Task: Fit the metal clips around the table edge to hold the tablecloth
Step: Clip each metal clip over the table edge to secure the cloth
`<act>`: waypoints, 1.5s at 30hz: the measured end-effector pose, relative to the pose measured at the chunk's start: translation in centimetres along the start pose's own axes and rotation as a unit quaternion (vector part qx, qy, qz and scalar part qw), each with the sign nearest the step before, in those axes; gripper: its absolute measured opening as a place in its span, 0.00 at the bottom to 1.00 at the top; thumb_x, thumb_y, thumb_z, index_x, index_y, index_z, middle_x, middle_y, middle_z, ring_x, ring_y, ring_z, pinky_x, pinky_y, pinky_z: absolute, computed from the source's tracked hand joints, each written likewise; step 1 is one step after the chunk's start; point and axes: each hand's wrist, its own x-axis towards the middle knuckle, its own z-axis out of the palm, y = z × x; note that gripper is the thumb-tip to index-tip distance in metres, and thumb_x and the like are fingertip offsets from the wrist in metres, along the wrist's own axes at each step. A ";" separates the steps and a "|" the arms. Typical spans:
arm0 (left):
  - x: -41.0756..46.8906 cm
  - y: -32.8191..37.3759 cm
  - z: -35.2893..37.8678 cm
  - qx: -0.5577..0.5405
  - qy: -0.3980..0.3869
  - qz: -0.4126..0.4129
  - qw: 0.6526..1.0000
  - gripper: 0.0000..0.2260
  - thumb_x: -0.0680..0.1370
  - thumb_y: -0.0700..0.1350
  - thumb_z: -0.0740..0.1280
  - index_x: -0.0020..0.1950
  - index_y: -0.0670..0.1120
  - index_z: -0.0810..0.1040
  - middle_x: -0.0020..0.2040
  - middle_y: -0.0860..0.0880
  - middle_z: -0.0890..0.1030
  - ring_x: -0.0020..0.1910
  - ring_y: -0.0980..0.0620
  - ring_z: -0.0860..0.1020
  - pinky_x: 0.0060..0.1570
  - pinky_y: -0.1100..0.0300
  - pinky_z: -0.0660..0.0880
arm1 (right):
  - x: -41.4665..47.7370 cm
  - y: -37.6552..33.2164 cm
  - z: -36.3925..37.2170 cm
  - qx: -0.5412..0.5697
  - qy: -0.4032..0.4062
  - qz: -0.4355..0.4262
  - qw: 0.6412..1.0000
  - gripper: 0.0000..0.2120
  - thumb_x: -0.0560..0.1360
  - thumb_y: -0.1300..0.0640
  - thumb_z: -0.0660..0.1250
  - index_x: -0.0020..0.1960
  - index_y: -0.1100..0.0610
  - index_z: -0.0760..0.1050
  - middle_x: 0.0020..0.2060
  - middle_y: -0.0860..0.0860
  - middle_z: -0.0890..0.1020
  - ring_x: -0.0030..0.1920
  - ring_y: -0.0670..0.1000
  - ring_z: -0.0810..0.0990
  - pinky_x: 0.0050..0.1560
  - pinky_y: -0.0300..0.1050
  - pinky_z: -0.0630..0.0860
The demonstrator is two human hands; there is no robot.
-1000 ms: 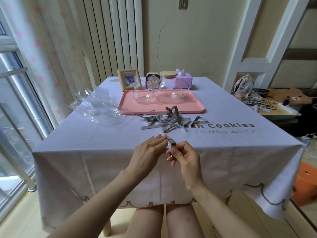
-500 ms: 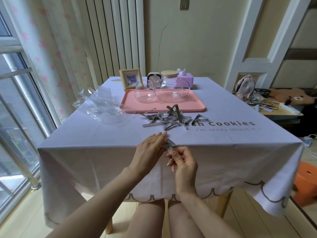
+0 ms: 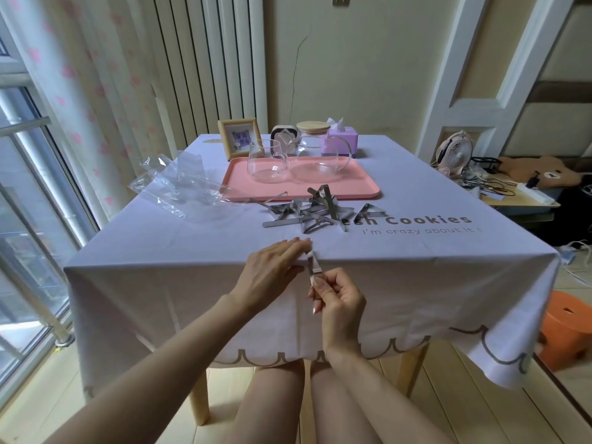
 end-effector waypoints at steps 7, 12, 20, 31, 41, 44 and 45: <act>0.0 -1.0 0.0 0.013 -0.009 0.059 0.998 0.16 0.71 0.40 0.73 0.57 0.47 0.79 0.61 0.54 0.79 0.61 0.56 0.76 0.57 0.67 0.69 | -0.1 1.2 -0.4 0.040 -0.012 0.041 0.998 0.13 0.75 0.71 0.61 0.33 0.62 0.71 0.26 0.55 0.75 0.23 0.50 0.66 0.23 0.39 0.63; -0.1 -0.7 0.0 0.012 0.004 0.053 0.999 0.14 0.72 0.42 0.72 0.57 0.46 0.79 0.60 0.53 0.79 0.60 0.54 0.77 0.50 0.62 0.76 | 0.6 1.5 0.5 0.049 0.008 0.039 0.998 0.12 0.74 0.69 0.63 0.32 0.61 0.71 0.24 0.56 0.75 0.21 0.48 0.65 0.22 0.36 0.62; 0.1 -0.4 -0.3 0.008 -0.008 0.046 0.999 0.15 0.71 0.41 0.73 0.57 0.46 0.78 0.59 0.52 0.80 0.59 0.53 0.78 0.40 0.60 0.79 | 0.7 2.0 1.5 0.026 0.037 0.036 0.998 0.13 0.72 0.65 0.65 0.30 0.58 0.70 0.25 0.58 0.76 0.24 0.49 0.69 0.27 0.39 0.65; 0.2 -0.3 -0.3 0.021 0.010 0.049 0.999 0.15 0.70 0.39 0.73 0.56 0.45 0.78 0.58 0.52 0.81 0.57 0.54 0.79 0.36 0.62 0.78 | 1.3 2.1 2.1 0.008 0.062 0.067 0.996 0.14 0.72 0.68 0.64 0.29 0.59 0.69 0.25 0.57 0.75 0.25 0.51 0.69 0.33 0.43 0.65; 0.2 -0.4 -0.1 0.030 0.006 0.042 0.999 0.16 0.70 0.39 0.73 0.57 0.45 0.78 0.56 0.51 0.82 0.53 0.51 0.81 0.32 0.63 0.76 | 2.3 1.6 3.0 -0.002 0.086 0.079 0.993 0.16 0.71 0.68 0.65 0.27 0.57 0.69 0.20 0.46 0.75 0.25 0.51 0.70 0.31 0.44 0.67; 0.1 -0.5 -0.1 0.029 0.002 0.038 0.999 0.18 0.68 0.39 0.74 0.57 0.45 0.78 0.56 0.51 0.82 0.51 0.51 0.82 0.32 0.62 0.76 | 1.9 1.6 3.0 -0.001 0.093 0.075 0.993 0.14 0.72 0.68 0.66 0.30 0.58 0.73 0.24 0.50 0.77 0.25 0.50 0.72 0.26 0.40 0.69; 0.1 -0.6 0.0 0.029 0.000 0.037 0.999 0.18 0.68 0.39 0.74 0.57 0.46 0.78 0.57 0.51 0.82 0.51 0.51 0.82 0.32 0.62 0.76 | 1.7 1.7 2.9 -0.005 0.092 0.064 0.994 0.13 0.72 0.67 0.67 0.30 0.58 0.73 0.26 0.51 0.78 0.26 0.50 0.73 0.26 0.40 0.69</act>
